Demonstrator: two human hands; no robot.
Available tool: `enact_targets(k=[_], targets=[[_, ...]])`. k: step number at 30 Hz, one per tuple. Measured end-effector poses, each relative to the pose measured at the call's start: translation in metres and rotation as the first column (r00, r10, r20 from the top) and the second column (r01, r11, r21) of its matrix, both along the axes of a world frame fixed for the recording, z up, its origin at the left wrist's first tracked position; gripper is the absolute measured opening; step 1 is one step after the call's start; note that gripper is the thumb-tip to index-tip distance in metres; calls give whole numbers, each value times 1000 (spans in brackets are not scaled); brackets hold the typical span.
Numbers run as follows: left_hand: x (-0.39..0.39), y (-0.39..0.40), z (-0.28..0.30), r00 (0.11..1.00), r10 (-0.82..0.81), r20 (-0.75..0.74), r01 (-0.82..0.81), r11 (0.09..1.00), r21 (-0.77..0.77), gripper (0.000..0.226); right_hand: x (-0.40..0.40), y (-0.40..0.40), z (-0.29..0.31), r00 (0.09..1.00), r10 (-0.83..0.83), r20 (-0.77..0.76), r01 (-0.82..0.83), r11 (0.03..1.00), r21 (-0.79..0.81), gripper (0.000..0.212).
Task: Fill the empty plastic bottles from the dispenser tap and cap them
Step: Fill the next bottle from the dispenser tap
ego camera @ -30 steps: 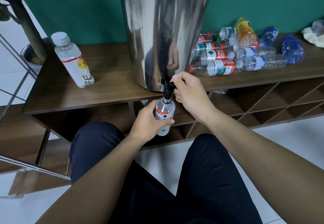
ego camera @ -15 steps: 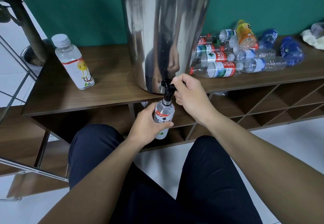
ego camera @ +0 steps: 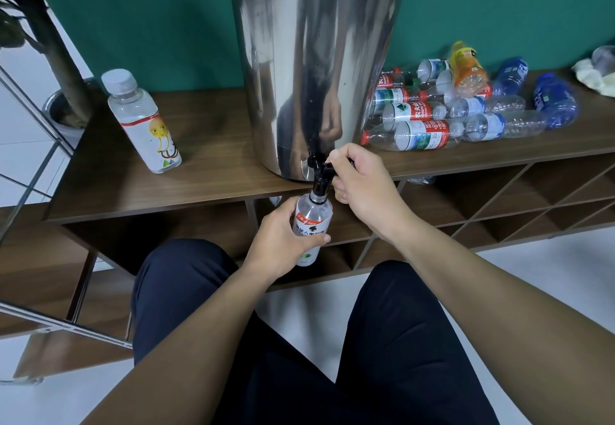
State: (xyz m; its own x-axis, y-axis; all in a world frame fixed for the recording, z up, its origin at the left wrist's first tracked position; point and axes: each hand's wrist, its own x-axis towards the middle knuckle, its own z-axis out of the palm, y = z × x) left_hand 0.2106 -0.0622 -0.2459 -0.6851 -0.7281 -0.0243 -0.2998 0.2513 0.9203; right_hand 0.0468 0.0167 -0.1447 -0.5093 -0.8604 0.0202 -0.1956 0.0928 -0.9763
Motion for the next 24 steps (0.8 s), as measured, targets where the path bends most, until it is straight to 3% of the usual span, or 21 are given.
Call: enact_targets(k=[24], targets=[[-1, 0, 0, 1000, 4, 6, -4, 1000, -23, 75, 0, -2, -5, 1000, -12, 20, 12, 1000, -17, 25]])
